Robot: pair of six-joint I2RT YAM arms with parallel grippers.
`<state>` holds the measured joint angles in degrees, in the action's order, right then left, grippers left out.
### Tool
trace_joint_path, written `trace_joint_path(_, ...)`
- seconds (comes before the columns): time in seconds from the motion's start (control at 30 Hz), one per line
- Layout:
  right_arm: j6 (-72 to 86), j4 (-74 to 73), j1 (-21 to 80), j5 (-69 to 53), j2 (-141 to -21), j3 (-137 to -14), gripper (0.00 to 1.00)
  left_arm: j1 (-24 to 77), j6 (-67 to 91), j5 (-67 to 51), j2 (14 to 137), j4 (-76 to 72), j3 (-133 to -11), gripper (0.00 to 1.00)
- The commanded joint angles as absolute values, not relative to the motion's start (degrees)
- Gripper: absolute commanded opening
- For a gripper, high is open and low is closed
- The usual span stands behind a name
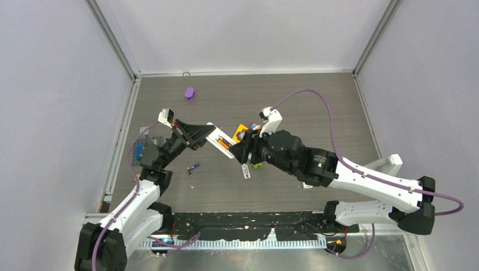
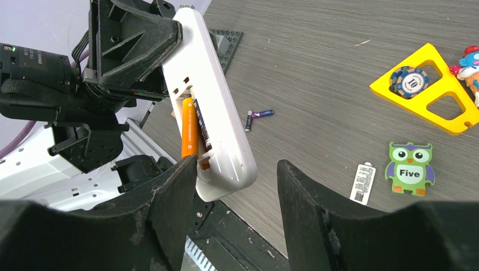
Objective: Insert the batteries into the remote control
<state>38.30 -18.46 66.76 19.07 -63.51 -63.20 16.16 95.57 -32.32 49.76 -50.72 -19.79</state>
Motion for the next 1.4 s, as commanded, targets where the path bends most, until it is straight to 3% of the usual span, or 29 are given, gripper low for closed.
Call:
trace_joint_path(0.0, 39.7, -17.1, 66.1, 18.7, -64.0, -64.0, 0.59, 16.7, 95.1, -34.0, 49.5, -55.1, -20.4, 0.0)
trace_joint_path(0.63, 40.7, -17.3, 64.4, 15.6, -66.0, -65.0, 0.61, 17.4, 93.8, -35.0, 50.0, -55.2, -21.6, 0.0)
trace_joint_path(0.9, 41.6, -20.9, 63.5, 15.0, -69.5, -68.3, 0.55, 18.3, 91.5, -36.8, 49.6, -55.5, -23.0, 0.0)
trace_joint_path(1.23, 42.9, -28.5, 61.6, 13.1, -76.1, -73.8, 0.37, 20.5, 85.2, -41.1, 49.0, -58.0, -26.3, 0.0)
trace_joint_path(1.33, 42.6, -28.7, 61.5, 13.3, -75.9, -73.5, 0.42, 20.5, 79.2, -39.8, 47.0, -49.0, -27.1, 0.0)
trace_joint_path(1.37, 42.3, -28.4, 61.5, 13.4, -75.2, -72.9, 0.48, 20.5, 76.6, -39.0, 46.1, -44.7, -27.6, 0.0)
